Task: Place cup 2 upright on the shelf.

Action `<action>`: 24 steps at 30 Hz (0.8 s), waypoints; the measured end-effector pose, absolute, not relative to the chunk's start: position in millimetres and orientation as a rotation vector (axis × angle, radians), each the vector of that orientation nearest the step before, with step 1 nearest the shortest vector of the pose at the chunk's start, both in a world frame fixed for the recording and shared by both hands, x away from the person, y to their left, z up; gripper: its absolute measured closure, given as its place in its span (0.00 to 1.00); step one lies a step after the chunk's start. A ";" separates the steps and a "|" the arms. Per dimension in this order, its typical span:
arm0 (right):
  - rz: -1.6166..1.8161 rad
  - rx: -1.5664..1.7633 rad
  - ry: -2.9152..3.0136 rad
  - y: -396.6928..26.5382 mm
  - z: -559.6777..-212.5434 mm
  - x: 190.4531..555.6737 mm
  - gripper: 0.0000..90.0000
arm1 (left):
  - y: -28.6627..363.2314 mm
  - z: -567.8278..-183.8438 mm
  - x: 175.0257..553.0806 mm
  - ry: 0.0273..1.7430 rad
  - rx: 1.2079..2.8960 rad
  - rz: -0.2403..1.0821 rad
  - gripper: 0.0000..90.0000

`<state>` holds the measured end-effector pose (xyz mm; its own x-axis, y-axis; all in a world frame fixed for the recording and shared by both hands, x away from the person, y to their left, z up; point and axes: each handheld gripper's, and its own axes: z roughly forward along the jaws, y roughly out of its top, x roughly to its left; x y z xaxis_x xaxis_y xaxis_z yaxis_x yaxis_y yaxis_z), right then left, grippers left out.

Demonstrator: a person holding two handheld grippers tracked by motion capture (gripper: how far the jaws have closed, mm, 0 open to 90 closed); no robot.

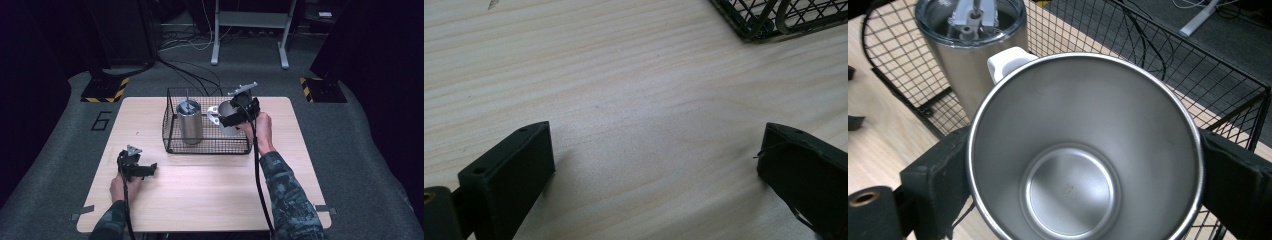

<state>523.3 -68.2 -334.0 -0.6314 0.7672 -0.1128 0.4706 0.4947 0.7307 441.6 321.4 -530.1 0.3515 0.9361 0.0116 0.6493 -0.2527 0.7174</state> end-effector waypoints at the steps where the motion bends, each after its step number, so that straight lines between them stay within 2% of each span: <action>1: 0.931 1.037 2.319 -67.1 -335.0 524.1 0.07 | 321.4 -530.1 441.6 1.376 1.996 0.595 0.02; 24: 0.863 1.151 2.347 -55.7 -375.3 551.1 0.07 | 321.4 -530.2 441.7 1.376 1.996 0.595 0.02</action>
